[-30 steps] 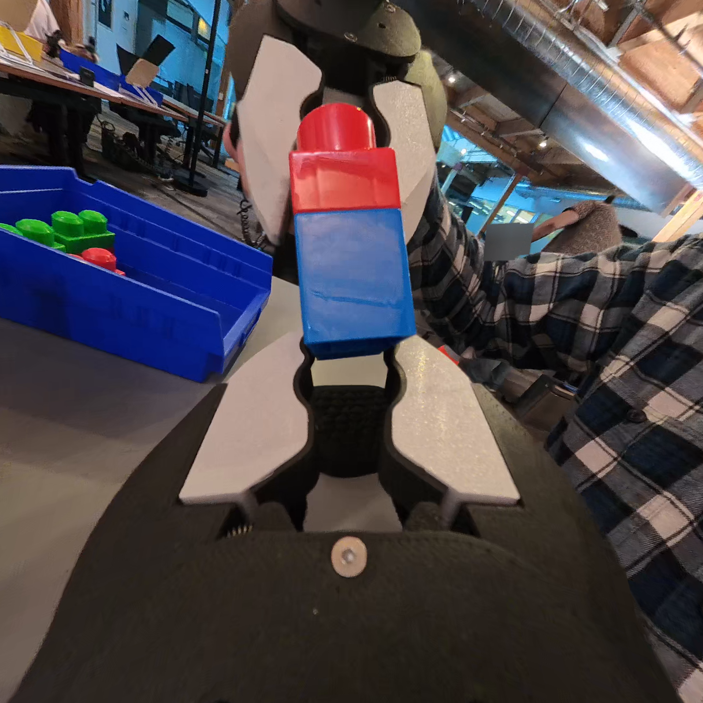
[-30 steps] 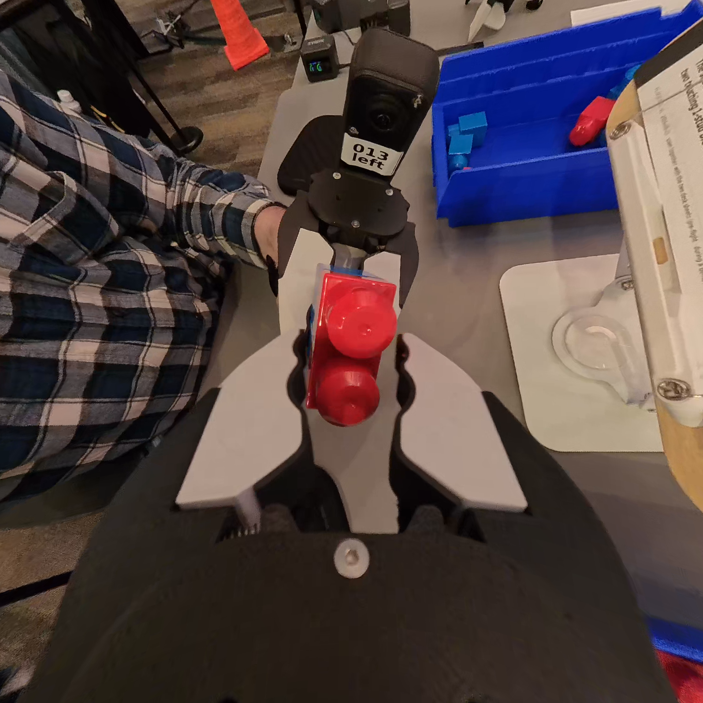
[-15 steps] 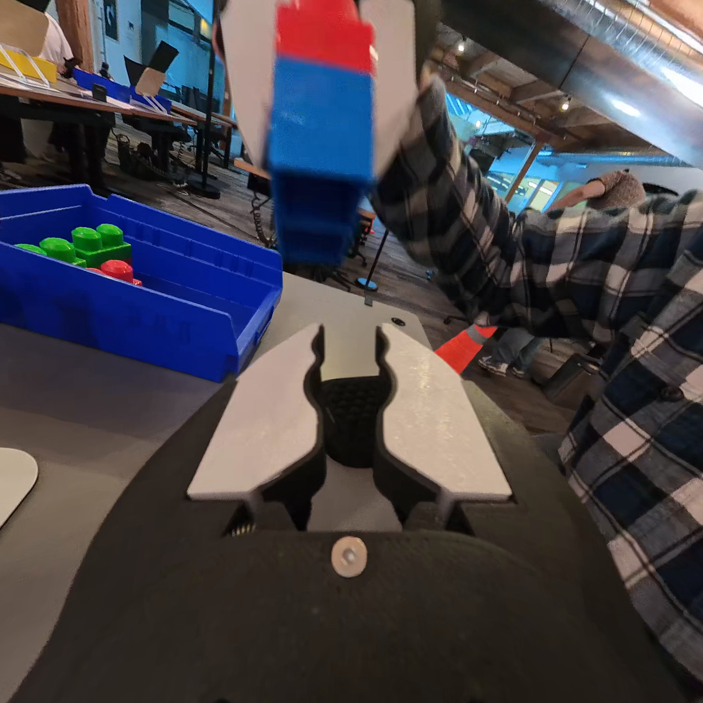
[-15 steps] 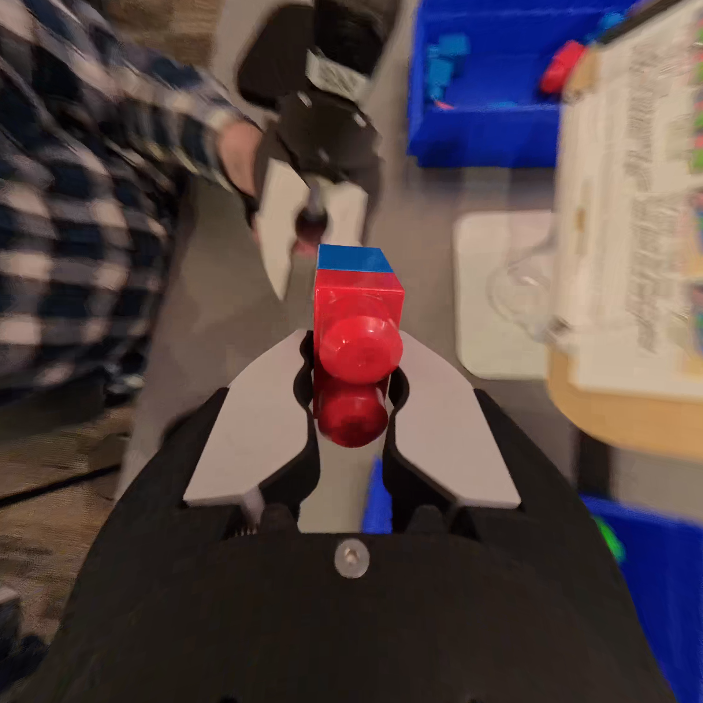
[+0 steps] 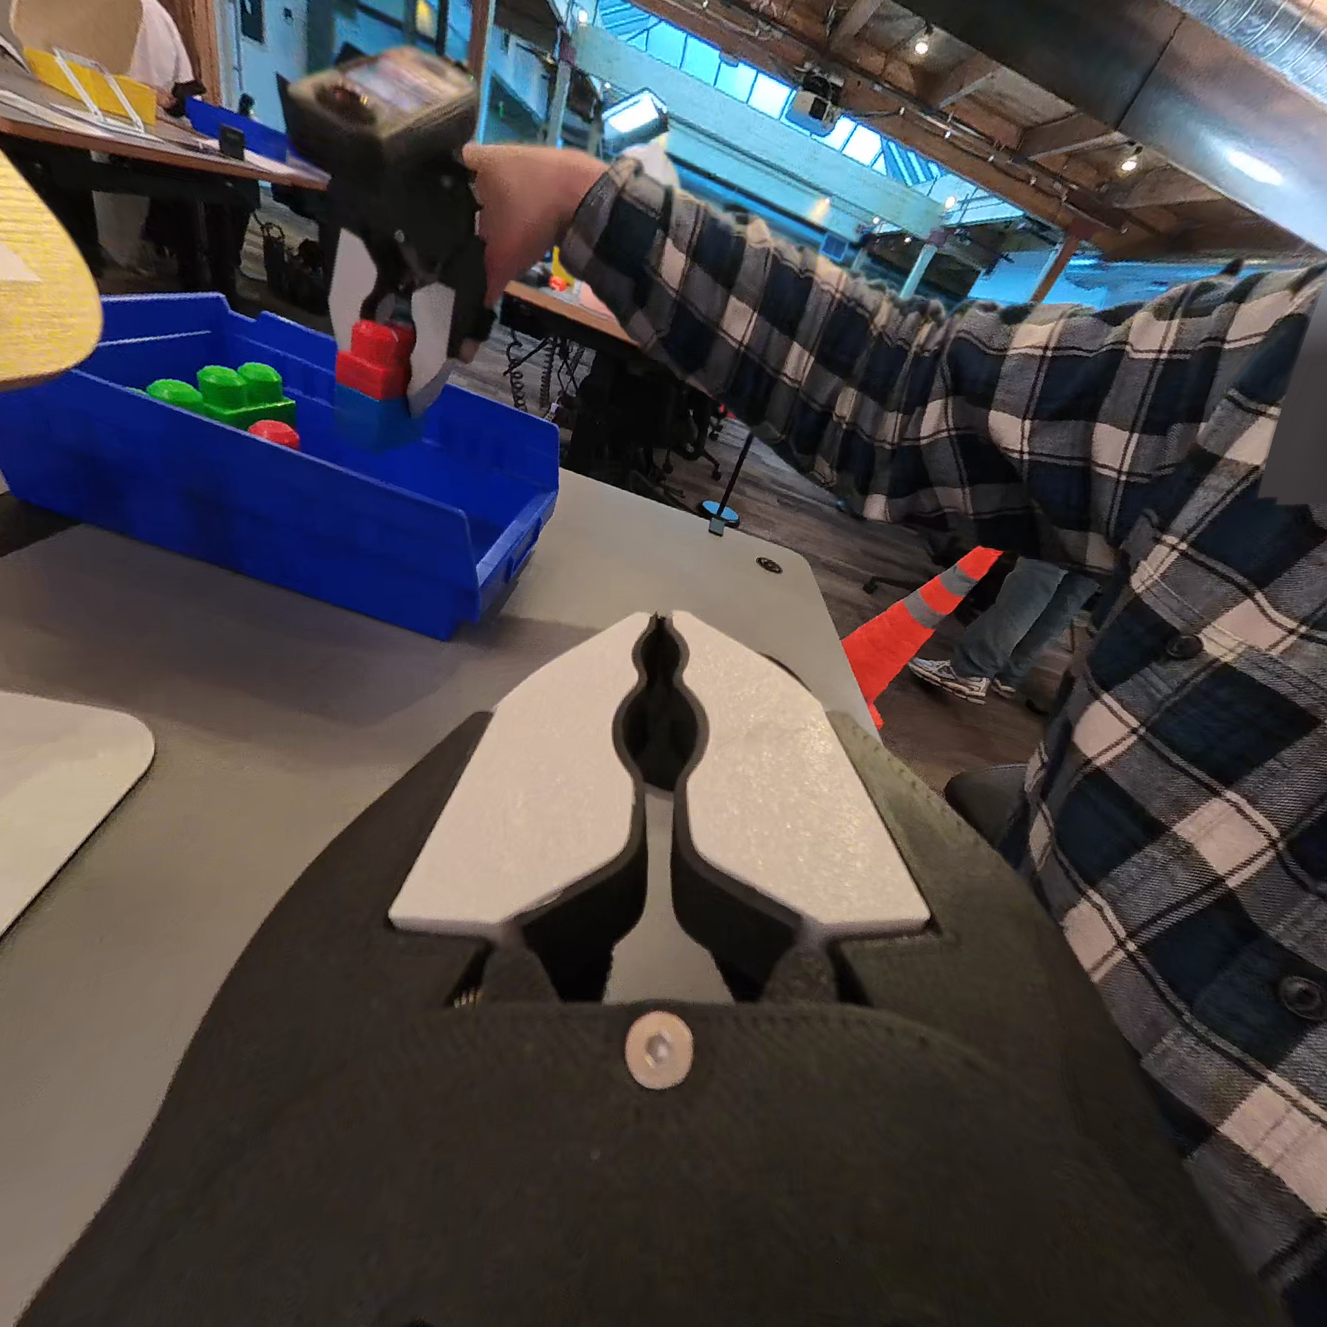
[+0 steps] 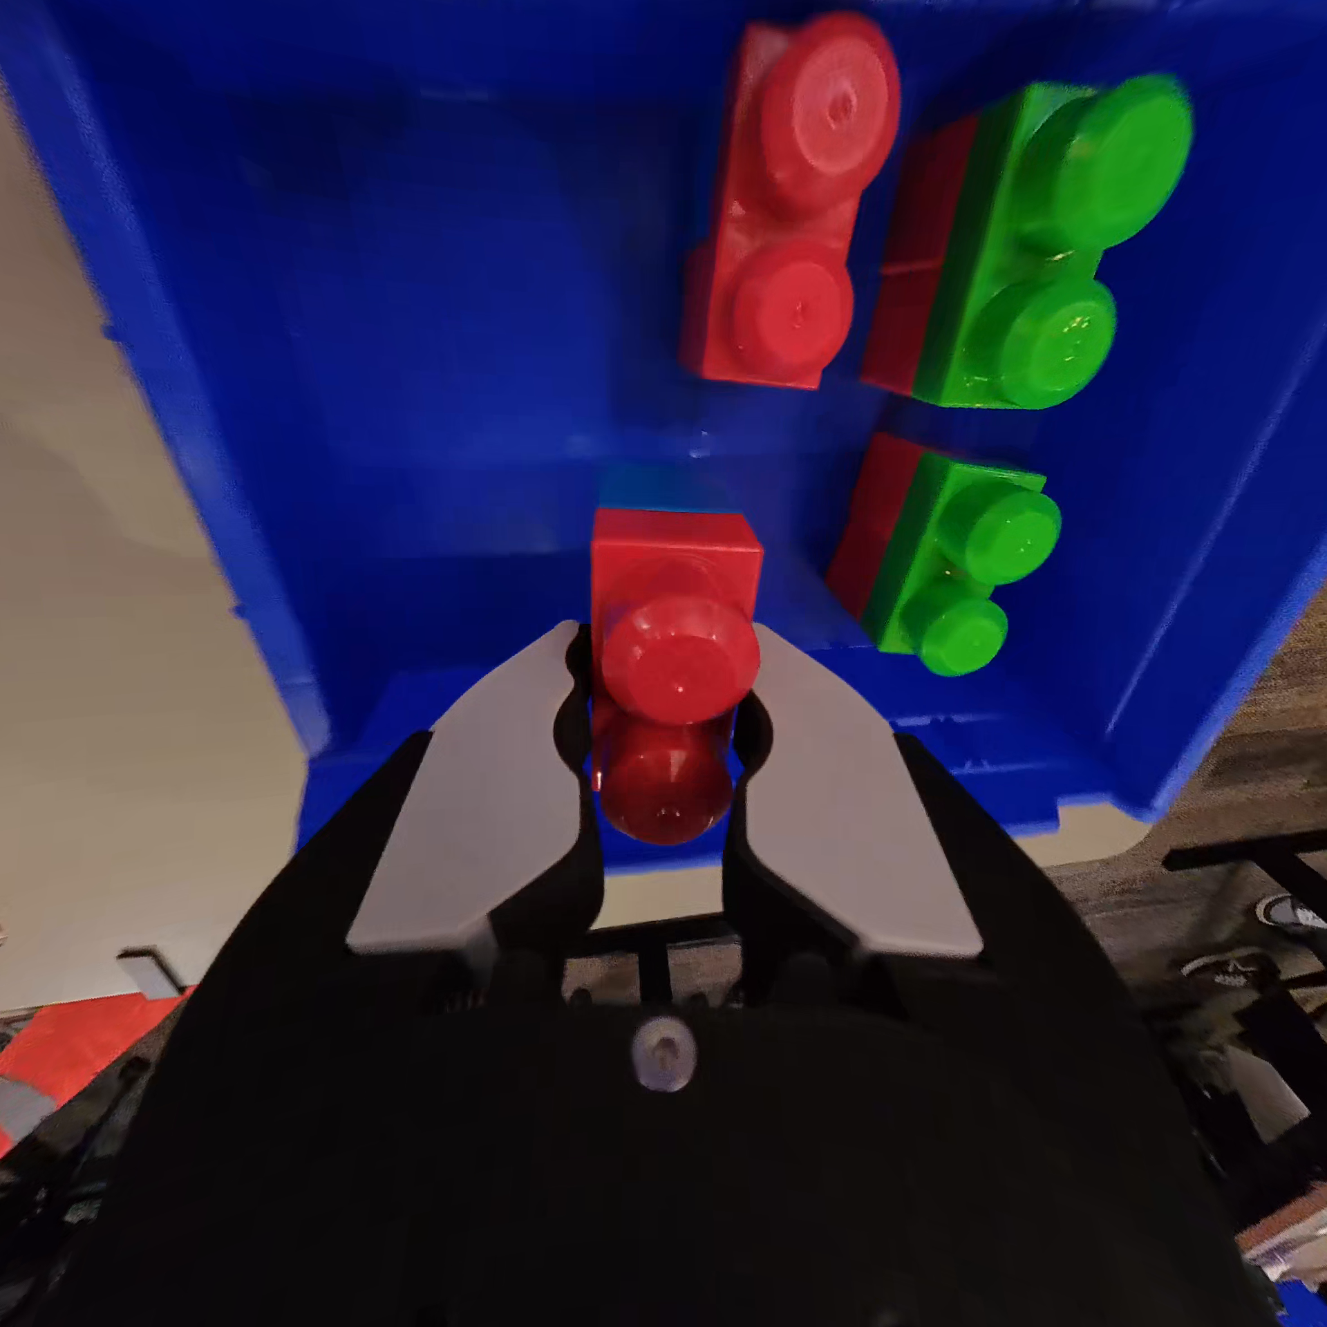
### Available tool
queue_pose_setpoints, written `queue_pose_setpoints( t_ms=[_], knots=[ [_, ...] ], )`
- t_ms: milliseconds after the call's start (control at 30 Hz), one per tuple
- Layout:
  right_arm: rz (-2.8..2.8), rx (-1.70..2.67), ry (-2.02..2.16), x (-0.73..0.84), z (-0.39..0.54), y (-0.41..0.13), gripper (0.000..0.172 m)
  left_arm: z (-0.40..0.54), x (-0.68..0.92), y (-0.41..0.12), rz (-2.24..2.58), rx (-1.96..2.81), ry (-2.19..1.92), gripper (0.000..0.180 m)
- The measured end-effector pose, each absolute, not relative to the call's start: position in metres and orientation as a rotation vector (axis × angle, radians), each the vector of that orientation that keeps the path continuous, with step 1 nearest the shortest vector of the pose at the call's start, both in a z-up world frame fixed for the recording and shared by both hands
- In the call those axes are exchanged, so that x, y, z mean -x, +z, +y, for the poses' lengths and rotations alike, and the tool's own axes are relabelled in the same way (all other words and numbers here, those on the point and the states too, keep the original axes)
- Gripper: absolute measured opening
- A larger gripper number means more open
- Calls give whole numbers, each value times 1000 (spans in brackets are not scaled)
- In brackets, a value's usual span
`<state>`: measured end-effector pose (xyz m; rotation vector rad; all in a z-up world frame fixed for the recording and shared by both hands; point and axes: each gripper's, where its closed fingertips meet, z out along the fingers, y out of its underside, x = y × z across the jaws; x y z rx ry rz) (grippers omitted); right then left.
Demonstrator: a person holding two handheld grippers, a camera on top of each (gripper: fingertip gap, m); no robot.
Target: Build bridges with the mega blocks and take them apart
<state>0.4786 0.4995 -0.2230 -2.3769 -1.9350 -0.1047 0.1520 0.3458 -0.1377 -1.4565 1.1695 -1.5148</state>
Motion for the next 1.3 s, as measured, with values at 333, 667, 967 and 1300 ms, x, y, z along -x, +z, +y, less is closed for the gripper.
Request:
queue_pose_setpoints(
  t_ms=[333, 667, 967, 1300],
  knots=[
    [-2047, 2387, -122, -486, 527, -282, 38, 354, -138, -129, 1152, 1455, -1505, 0],
    [-1914, 2277, -202, -468, 517, -204, 64, 367, -79, -113, 1140, 1523, -1268, 5],
    [-1857, 1808, -192, -336, 430, -111, 39, 476, 97, -109, 996, 1880, -402, 48],
    [-1962, 1644, 31, -237, 347, -159, 38, 639, 154, -220, 1276, 2216, 189, 61]
  ],
)
